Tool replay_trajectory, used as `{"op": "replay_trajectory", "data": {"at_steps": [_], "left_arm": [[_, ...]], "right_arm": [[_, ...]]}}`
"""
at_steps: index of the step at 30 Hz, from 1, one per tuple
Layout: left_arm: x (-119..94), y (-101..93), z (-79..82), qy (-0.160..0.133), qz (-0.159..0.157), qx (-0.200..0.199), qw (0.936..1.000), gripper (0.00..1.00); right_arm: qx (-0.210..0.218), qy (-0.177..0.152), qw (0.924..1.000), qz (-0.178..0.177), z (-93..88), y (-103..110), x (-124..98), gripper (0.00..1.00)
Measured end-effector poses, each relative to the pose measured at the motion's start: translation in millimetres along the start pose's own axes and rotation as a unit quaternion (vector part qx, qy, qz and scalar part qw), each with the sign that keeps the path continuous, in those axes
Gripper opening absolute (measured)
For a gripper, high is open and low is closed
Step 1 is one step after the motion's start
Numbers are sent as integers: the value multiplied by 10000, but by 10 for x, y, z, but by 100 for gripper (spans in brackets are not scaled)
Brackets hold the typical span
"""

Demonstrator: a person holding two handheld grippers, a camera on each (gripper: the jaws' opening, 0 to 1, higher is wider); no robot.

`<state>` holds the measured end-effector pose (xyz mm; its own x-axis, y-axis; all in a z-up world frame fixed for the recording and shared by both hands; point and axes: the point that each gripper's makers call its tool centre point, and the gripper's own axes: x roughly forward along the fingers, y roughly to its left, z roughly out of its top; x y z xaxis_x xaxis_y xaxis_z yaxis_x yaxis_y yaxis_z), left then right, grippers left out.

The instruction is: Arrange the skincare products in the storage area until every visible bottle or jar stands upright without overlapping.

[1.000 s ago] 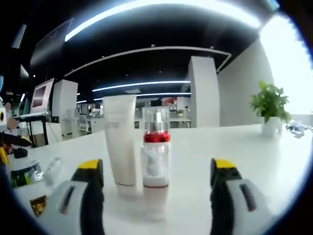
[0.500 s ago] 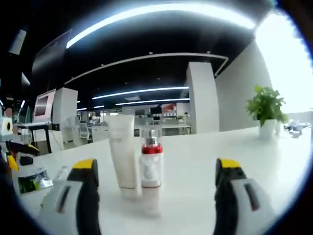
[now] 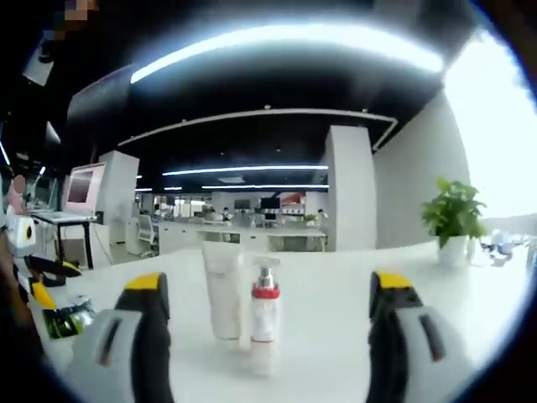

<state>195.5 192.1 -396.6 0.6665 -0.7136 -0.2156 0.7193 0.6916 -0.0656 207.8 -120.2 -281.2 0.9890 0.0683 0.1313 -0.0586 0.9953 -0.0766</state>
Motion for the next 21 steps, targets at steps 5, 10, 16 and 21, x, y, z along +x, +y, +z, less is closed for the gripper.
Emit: {"op": "replay_trajectory", "data": {"at_steps": [5, 10, 16, 21], "left_arm": [[-51, 10, -13, -71, 46, -57, 9999, 100], [-77, 10, -36, -94, 65, -95, 9999, 100], [-108, 24, -89, -45, 80, -127, 9999, 100], [-132, 47, -101, -43, 102, -138, 9998, 100]], "right_arm": [[39, -201, 9997, 157, 213, 105, -8, 100], [-17, -220, 9993, 292, 253, 193, 28, 100], [-50, -166, 9989, 443, 267, 313, 25, 98], [-337, -167, 9971, 669, 373, 453, 29, 95]]}}
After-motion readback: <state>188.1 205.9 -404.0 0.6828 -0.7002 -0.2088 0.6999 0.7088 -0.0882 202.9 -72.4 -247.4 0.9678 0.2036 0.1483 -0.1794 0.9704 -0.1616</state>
